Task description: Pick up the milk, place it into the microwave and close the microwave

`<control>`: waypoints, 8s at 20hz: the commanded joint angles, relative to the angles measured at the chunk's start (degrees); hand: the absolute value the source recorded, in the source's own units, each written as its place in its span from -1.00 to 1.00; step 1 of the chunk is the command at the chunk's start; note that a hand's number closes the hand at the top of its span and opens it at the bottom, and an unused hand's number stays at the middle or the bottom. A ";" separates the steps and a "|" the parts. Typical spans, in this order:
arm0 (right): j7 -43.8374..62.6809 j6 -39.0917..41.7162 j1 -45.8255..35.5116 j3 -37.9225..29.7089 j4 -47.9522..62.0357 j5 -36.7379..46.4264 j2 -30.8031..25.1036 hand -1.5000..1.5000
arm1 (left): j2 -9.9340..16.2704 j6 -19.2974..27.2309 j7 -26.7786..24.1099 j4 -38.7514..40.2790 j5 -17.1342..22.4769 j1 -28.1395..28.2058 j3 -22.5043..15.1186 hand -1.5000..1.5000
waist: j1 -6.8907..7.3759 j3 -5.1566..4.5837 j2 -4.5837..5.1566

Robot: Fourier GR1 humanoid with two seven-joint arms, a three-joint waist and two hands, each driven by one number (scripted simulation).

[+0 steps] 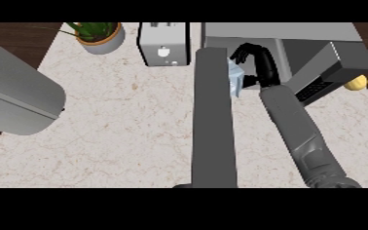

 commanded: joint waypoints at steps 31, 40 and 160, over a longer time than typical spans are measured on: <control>3.73 -28.88 -11.39 -1.15 19.46 8.86 -9.74 -1.00 | 3.20 -0.74 -1.80 7.46 -6.11 -9.45 -2.05 -1.00 | 6.38 0.38 3.14; -1.05 -20.91 -12.95 -2.03 18.95 7.74 -8.26 -1.00 | 3.76 -3.82 -0.86 9.90 -8.39 -10.93 -6.81 -1.00 | 5.40 0.36 3.09; 6.61 43.10 44.63 -9.92 -78.42 -26.77 -27.43 1.00 | -1.48 75.54 -33.55 80.66 22.42 -73.76 -77.53 -1.00 | -18.27 -0.33 3.82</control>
